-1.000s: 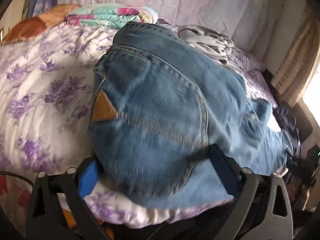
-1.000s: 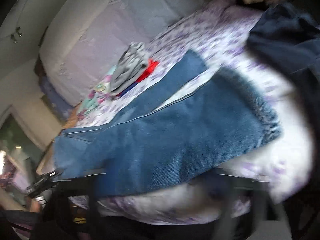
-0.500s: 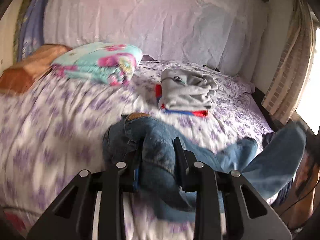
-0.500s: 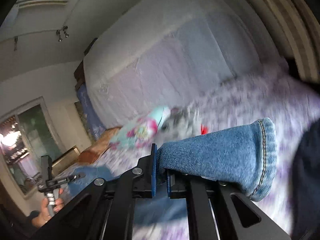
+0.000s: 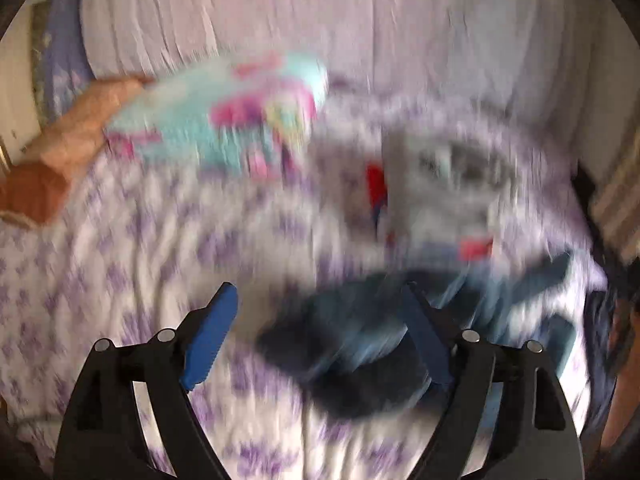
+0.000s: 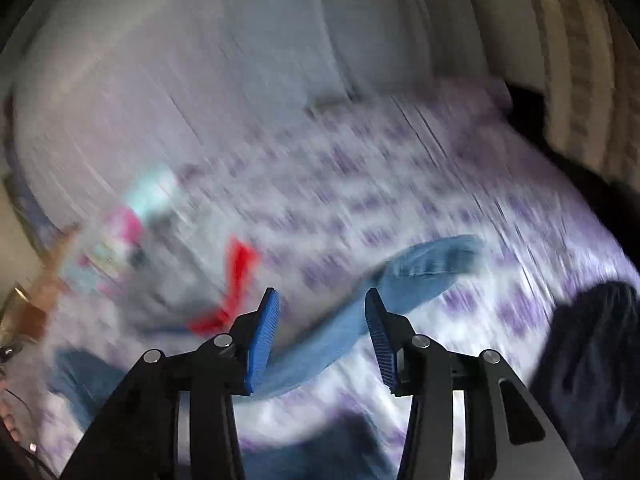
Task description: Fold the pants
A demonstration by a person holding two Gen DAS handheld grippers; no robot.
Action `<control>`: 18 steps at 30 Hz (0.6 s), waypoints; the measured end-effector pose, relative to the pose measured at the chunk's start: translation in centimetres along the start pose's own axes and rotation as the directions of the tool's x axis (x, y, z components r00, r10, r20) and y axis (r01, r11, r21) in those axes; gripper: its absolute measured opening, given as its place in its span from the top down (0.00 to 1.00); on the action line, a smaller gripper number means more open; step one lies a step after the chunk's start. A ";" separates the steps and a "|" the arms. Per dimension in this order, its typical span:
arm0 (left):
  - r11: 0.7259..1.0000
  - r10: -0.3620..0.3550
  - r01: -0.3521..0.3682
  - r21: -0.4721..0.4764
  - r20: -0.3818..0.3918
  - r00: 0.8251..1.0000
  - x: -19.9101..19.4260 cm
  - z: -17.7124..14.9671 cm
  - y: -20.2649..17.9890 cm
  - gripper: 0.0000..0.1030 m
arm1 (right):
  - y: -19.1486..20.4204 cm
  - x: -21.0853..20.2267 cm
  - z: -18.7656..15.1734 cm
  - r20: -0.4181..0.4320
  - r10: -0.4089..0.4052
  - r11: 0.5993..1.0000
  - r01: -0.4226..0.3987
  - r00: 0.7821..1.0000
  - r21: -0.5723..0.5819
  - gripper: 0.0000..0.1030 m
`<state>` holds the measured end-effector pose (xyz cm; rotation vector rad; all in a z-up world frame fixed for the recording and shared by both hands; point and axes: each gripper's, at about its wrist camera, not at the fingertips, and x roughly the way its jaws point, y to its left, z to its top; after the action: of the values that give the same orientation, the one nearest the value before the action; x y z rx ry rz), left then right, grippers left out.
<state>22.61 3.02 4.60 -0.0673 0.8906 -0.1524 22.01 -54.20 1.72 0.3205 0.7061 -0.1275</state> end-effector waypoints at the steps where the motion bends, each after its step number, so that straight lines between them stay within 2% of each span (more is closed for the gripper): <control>1: 1.000 0.002 -0.002 -0.007 -0.042 0.999 0.9 -1.5 0.4 0.20 | -1.0 -0.3 -2.1 -0.016 0.014 1.000 -0.014 1.000 0.025 0.42; 4: 0.996 -0.071 0.062 -0.067 -0.151 0.986 2.9 -5.6 1.7 0.19 | -2.3 -2.8 -5.8 0.008 0.034 0.999 -0.034 0.999 0.033 0.25; 6: 0.986 -0.146 0.126 -0.110 -0.192 0.970 3.6 -8.1 1.5 0.19 | -2.4 -4.6 -8.7 0.016 0.034 0.999 -0.035 0.999 0.018 0.20; 9: 0.968 -0.235 0.209 -0.138 -0.213 0.948 4.7 -10.4 -0.6 0.17 | -3.3 -6.5 -12.5 0.000 0.056 0.997 -0.056 0.998 0.056 0.05; 10: 0.966 -0.245 0.219 -0.140 -0.210 0.947 5.3 -10.6 -1.4 0.16 | -3.7 -6.3 -13.9 -0.030 0.069 0.994 -0.066 0.997 0.088 0.05; 11: 0.968 -0.231 0.204 -0.149 -0.201 0.952 6.4 -10.7 -2.3 0.13 | -3.9 -5.9 -15.0 -0.063 0.085 0.990 -0.077 0.994 0.121 0.05; 14: 0.963 -0.204 0.164 -0.212 -0.181 0.962 9.2 -10.3 -3.0 0.13 | -3.9 -4.2 -16.6 -0.111 0.126 0.977 -0.103 0.986 0.188 0.05; 15: 0.978 -0.116 0.087 -0.190 -0.148 0.982 10.2 -9.8 -3.5 0.13 | -3.6 -3.6 -16.6 -0.104 0.139 0.973 -0.117 0.985 0.199 0.07; 17: 0.989 -0.030 0.009 -0.150 -0.138 0.990 11.4 -9.1 -4.4 0.15 | -2.4 -1.6 -16.1 -0.106 0.205 0.967 -0.185 0.973 0.177 0.36; 18: 0.990 -0.002 -0.016 -0.137 -0.127 0.992 11.5 -8.8 -4.7 0.28 | -2.0 -0.4 -15.9 -0.138 0.227 0.965 -0.204 0.964 0.164 0.74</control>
<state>22.44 -3.38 -9.18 -0.1851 1.0272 -0.0888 11.50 -50.81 -9.87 0.5532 0.8135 0.0542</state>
